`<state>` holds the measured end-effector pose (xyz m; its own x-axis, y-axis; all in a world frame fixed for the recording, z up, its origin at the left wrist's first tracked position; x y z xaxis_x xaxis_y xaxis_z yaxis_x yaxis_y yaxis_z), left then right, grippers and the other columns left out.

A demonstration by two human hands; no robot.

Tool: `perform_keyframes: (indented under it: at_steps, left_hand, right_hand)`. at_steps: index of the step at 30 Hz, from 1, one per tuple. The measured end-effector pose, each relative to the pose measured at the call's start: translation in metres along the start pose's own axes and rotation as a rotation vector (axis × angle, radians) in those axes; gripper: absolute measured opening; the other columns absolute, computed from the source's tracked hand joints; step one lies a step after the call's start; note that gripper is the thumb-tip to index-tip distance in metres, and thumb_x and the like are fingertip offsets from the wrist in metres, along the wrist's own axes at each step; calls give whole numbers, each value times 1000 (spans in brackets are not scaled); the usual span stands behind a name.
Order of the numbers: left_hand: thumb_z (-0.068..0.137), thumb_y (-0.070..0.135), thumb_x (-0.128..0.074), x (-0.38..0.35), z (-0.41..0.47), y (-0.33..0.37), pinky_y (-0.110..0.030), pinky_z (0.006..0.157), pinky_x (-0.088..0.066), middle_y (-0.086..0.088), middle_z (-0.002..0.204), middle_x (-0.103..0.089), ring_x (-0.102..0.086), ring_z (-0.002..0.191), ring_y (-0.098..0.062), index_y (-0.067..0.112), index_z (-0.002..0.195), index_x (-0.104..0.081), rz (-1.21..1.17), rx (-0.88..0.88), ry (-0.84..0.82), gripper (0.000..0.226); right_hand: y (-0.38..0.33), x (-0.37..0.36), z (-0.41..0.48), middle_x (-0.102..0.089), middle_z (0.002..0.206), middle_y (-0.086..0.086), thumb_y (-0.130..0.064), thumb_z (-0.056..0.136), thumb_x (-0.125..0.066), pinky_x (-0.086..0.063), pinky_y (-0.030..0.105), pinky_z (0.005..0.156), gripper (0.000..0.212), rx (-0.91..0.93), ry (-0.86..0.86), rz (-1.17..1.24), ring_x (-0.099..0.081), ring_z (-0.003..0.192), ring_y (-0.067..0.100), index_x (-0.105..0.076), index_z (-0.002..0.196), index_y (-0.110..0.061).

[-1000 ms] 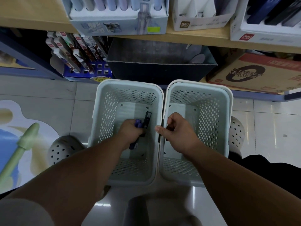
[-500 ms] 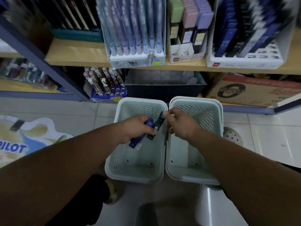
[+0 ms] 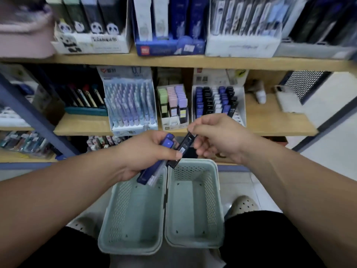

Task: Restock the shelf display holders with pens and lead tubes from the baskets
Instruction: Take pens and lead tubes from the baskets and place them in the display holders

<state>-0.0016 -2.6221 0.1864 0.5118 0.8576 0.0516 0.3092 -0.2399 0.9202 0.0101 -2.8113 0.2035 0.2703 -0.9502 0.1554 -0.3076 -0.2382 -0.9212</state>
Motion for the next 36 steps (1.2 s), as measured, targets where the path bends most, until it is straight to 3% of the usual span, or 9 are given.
perform_keyframes:
  at_steps: [3,6,9,13,16,19,25,30,36]
  left_hand:
    - [84,2,-74,-10,-1,4,-18,61,-49,-1,73,-67,-62,64,-9,15,82,-67,-97,7,91,15]
    - [86,4,-73,-19,9,4,-14,45,-44,0,62,-65,-58,49,-8,15,77,-69,-240,61,194,15]
    - [87,9,-74,-27,27,8,-18,44,-46,-3,70,-72,-58,49,-10,13,85,-69,-400,93,274,6]
    - [90,16,-71,-29,57,9,-26,51,-49,-6,73,-70,-59,52,-14,13,90,-68,-488,161,272,4]
    - [94,20,-69,-20,74,7,-36,57,-59,-5,61,-62,-60,50,-19,12,89,-65,-562,239,242,10]
    - [93,24,-70,-10,88,5,-36,52,-58,-6,62,-59,-58,46,-19,12,87,-65,-598,281,230,15]
    - [94,21,-64,-18,110,-4,-23,40,-44,-4,60,-54,-46,42,-15,12,96,-63,-610,346,129,9]
    - [91,7,-55,-21,116,-9,-24,41,-46,-8,63,-56,-48,44,-17,3,109,-66,-641,354,133,21]
    - [90,7,-52,-16,113,-8,-24,41,-46,-11,63,-57,-48,44,-17,-6,115,-67,-664,360,153,32]
  right_hand:
    - [-5,12,-5,-66,62,9,-18,96,-64,-48,23,46,6,-9,-22,62,-63,50,18,-65,92,-14]
    - [-11,31,3,-69,64,7,-21,97,-66,-53,26,54,11,11,17,-74,-66,55,17,-63,87,-16]
    - [-9,61,10,-72,74,11,-17,99,-64,-56,29,62,6,42,144,-108,-67,59,15,-66,93,-17]
    - [9,113,14,-69,91,16,-10,96,-68,-55,27,46,19,-11,369,-427,-65,51,16,-59,110,-18]
    - [12,153,22,-72,83,6,-16,89,-77,-58,35,57,20,-29,541,-630,-69,50,9,-61,100,-18]
    - [17,172,34,-72,66,-2,-17,87,-78,-57,32,63,13,27,636,-676,-68,52,4,-65,87,-19]
    - [23,167,66,-71,81,-3,-12,89,-70,-49,30,65,17,120,645,-802,-63,70,20,-73,95,-28]
    - [18,162,82,-72,102,4,-6,92,-66,-36,20,71,22,159,531,-972,-54,78,14,-77,108,-18]
    - [7,162,83,-72,109,6,-6,93,-64,-46,28,76,25,154,459,-1076,-56,84,18,-76,110,-20]
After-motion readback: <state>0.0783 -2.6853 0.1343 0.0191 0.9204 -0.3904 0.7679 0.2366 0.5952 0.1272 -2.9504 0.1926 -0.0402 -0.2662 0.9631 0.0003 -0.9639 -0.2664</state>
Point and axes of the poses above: each hand's wrist, its own z-axis towards the middle knuckle, its own x-axis out of the back of the hand, y = z × x, the point moved 3 cm from there along z, towards the middle knuckle
